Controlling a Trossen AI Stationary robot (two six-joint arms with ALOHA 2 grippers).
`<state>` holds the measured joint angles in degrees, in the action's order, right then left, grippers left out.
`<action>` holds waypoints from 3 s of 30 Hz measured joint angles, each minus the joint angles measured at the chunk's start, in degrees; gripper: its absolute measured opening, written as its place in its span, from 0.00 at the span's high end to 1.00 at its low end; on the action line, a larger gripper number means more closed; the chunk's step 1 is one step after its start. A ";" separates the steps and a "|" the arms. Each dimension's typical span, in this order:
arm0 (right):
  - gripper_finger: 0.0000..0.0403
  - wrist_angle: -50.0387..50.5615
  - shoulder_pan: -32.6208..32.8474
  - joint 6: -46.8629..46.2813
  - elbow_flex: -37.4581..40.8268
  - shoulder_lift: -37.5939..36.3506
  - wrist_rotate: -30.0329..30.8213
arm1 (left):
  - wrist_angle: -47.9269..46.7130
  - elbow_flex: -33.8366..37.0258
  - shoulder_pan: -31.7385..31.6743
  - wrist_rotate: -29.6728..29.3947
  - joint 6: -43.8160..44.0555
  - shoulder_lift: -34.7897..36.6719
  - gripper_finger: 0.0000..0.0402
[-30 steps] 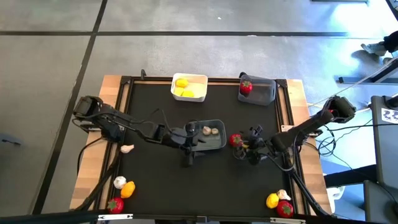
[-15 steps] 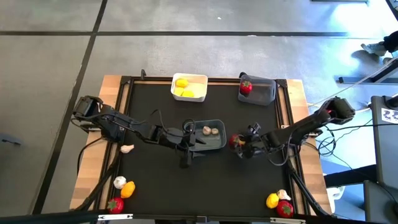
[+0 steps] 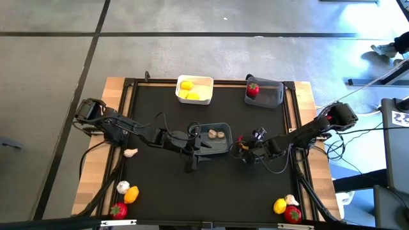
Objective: Sort produce into baskets
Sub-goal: Put the red tomato into the black bin
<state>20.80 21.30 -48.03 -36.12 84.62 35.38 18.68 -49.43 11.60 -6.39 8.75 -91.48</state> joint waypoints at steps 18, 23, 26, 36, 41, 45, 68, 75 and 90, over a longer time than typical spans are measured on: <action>0.32 6.90 0.07 0.07 0.33 -9.52 -0.87 | -0.01 0.00 0.00 0.01 0.11 0.00 0.36; 0.33 11.18 -0.37 -0.35 0.33 -17.85 3.27 | -0.02 0.00 0.00 0.01 0.11 0.00 0.36; 0.32 11.90 -2.34 -0.12 0.31 -23.14 3.92 | -0.01 -0.01 0.00 0.01 0.09 -0.02 0.36; 0.31 11.45 -14.51 7.28 0.22 -34.34 4.52 | -0.02 -0.02 0.00 0.02 -0.14 -0.02 0.36; 0.31 6.73 -23.19 14.44 0.20 -34.79 1.03 | -0.02 -0.02 0.00 0.02 -0.15 -0.02 0.36; 0.31 4.41 -30.13 18.10 0.15 -33.83 -0.46 | -0.02 -0.02 0.00 0.01 -0.15 -0.02 0.36; 0.31 -12.64 -60.99 27.47 0.15 -14.59 -18.75 | -1.44 -0.02 0.00 0.33 -0.72 -0.04 0.36; 0.31 -13.51 -64.24 27.43 0.17 -8.79 -22.52 | -1.51 -0.02 0.00 0.31 -0.68 -0.04 0.36; 0.20 -14.09 -64.06 27.09 0.17 -4.35 -23.31 | -1.51 -0.02 0.00 0.28 -0.79 -0.04 0.36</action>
<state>6.71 -42.76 -20.94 -35.94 80.27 12.07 17.17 -49.45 11.60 -6.11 7.97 -91.53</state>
